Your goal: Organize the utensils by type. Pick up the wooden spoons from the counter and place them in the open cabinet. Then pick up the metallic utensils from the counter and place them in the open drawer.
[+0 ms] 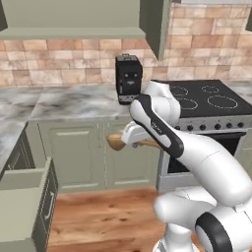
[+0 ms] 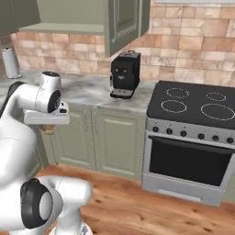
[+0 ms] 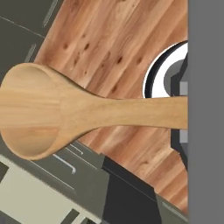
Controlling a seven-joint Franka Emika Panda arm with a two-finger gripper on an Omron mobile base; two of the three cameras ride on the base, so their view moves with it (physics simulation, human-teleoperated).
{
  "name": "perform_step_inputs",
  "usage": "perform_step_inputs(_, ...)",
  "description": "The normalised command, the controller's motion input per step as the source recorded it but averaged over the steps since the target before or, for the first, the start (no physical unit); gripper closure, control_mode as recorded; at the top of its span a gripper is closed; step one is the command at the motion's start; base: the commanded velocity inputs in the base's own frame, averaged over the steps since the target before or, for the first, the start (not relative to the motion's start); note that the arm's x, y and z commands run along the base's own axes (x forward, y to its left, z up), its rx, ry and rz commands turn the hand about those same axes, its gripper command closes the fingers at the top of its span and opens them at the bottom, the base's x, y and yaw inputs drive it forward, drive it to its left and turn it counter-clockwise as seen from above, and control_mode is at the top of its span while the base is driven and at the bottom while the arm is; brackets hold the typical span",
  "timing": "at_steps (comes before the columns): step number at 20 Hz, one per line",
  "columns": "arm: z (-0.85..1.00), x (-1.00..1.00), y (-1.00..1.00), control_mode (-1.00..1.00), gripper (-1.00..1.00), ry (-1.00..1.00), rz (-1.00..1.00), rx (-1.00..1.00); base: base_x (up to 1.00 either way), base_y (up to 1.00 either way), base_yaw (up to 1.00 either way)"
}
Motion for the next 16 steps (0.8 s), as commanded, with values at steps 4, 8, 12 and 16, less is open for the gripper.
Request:
perform_step_inputs(4,0.00,0.00,0.00,1.00,1.00,0.00,0.00,0.00,0.65,0.01,0.23)
perform_step_inputs(8,0.00,0.00,0.00,1.00,1.00,0.00,0.00,0.00,0.66,0.03,0.24)
perform_step_inputs(12,0.00,0.00,0.00,1.00,1.00,0.00,0.00,0.00,0.78,0.10,0.10)
perform_step_inputs(16,0.00,0.00,0.00,1.00,1.00,0.00,0.00,0.00,0.70,0.41,0.00)
